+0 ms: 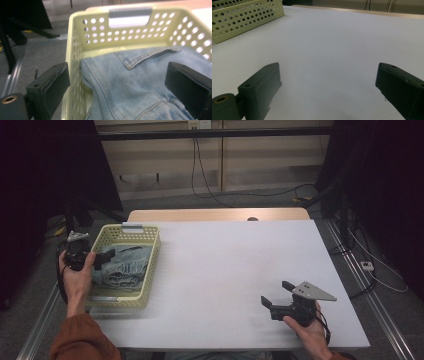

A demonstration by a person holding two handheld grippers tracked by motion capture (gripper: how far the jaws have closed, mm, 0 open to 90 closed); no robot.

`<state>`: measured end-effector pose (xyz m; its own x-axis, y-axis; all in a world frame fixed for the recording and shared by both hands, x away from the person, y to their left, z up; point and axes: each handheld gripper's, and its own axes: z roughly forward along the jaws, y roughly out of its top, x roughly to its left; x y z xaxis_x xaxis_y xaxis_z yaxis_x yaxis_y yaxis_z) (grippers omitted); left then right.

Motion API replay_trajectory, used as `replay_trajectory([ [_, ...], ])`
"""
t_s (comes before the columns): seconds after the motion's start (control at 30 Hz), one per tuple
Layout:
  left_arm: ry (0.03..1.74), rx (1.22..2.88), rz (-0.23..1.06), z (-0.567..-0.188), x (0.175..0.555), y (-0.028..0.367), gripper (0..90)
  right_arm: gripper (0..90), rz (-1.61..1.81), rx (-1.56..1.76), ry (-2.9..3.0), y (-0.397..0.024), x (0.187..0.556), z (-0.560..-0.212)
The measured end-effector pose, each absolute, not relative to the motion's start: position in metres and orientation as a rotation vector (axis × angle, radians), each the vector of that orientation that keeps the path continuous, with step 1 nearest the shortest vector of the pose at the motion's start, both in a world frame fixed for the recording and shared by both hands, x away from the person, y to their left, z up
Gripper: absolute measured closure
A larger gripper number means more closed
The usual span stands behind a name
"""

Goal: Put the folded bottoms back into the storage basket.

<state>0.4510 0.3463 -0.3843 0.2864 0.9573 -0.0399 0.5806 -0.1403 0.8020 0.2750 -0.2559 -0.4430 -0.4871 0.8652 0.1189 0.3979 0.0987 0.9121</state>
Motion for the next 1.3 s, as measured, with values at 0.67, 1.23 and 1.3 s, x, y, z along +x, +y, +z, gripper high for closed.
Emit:
replay_trajectory([
  [0.67, 1.169, 1.799, 0.737, -0.367, 0.426, 0.339, 4.1, 6.0, 1.356, 1.221, 1.942, -0.252, 0.277, -0.443],
  [1.23, 1.139, 1.818, 0.703, -0.363, 0.395, 0.326, 4.6, 5.9, 1.352, 1.227, 1.934, -0.252, 0.277, -0.442],
  [1.3, 1.141, 1.815, 0.706, -0.362, 0.392, 0.328, 4.7, 5.8, 1.349, 1.228, 1.932, -0.252, 0.277, -0.442],
])
